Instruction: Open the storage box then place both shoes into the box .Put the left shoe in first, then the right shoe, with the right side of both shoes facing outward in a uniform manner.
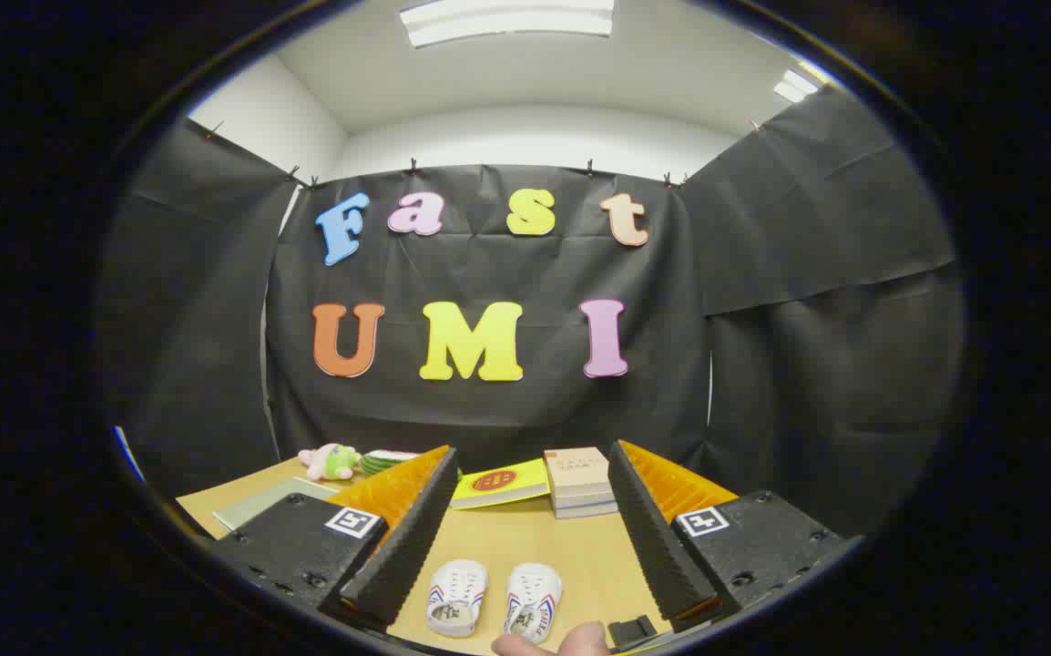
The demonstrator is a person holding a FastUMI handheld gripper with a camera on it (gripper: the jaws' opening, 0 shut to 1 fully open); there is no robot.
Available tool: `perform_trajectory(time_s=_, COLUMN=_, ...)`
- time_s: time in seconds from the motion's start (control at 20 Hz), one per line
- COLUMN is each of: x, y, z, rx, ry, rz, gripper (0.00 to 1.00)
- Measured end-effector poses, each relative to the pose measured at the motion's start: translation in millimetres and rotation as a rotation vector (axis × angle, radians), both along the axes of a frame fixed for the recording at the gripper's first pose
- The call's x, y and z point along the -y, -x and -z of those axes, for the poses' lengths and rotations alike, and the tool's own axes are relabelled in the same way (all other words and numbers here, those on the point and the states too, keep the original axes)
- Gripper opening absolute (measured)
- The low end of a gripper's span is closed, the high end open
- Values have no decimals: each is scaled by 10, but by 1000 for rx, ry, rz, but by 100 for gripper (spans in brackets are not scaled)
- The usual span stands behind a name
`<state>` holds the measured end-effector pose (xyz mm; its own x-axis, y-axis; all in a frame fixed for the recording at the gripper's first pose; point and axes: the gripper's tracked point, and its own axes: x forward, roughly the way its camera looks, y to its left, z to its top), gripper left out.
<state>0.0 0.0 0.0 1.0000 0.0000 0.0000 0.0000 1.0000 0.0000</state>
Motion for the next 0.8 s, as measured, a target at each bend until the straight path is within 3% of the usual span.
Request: perform_trajectory(time_s=0.8, x=-98, y=-72, z=105, rx=-38, ry=-16, rz=-27, gripper=100)
